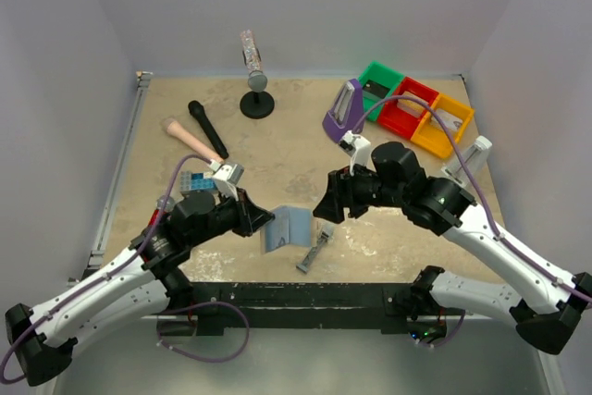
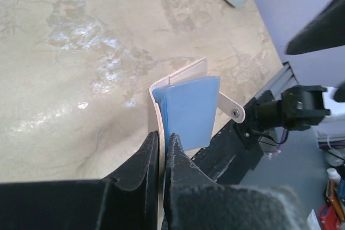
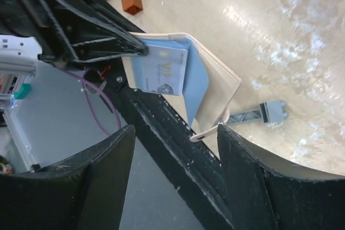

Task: Take the credit cards out of the card holder
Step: Place the card holder at the center of the board.

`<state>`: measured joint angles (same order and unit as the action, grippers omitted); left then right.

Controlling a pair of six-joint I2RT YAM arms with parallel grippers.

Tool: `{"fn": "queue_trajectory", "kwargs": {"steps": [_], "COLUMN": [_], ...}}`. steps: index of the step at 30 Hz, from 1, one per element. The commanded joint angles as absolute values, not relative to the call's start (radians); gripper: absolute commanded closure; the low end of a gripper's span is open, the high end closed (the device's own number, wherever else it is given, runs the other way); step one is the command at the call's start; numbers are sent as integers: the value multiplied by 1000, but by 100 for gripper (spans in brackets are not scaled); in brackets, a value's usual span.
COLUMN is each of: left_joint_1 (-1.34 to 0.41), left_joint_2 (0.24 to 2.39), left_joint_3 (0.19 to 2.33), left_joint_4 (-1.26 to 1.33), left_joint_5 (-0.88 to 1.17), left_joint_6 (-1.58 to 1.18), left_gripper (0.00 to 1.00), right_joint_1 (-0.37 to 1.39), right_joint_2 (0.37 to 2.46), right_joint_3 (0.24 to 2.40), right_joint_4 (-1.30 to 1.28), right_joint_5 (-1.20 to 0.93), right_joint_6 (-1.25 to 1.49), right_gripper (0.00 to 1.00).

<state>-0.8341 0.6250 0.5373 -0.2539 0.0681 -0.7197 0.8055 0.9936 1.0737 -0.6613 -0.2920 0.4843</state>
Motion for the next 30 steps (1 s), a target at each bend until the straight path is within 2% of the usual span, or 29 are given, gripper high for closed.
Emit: {"fn": "queue_trajectory", "kwargs": {"steps": [1, 3, 5, 7, 9, 14, 20, 30], "left_joint_1": [-804, -784, -750, -710, -671, -611, -543, -483], "left_joint_2": [739, 793, 842, 876, 908, 1017, 1173, 1339], "left_joint_3": [603, 601, 604, 592, 572, 583, 565, 568], "left_joint_4": [-229, -187, -149, -80, -17, 98, 221, 302], "left_joint_5": [29, 49, 75, 124, 161, 231, 337, 408], "left_joint_6": [-689, -681, -681, -698, -713, -699, -736, -785], "left_gripper": [100, 100, 100, 100, 100, 100, 100, 100], "right_joint_1": [802, 802, 802, 799, 793, 758, 683, 621], "right_joint_2": [991, 999, 1023, 1067, 1112, 1224, 1371, 1597], "right_joint_3": [1098, 1039, 1009, 1012, 1011, 983, 977, 1017], "right_joint_4": [-586, -461, -408, -394, -361, -236, -144, -121], "right_joint_5": [-268, -328, -339, -360, -397, -481, -561, -609], "right_joint_6": [401, 411, 434, 431, 431, 457, 502, 523], "right_gripper": [35, 38, 46, 60, 70, 84, 90, 90]}}
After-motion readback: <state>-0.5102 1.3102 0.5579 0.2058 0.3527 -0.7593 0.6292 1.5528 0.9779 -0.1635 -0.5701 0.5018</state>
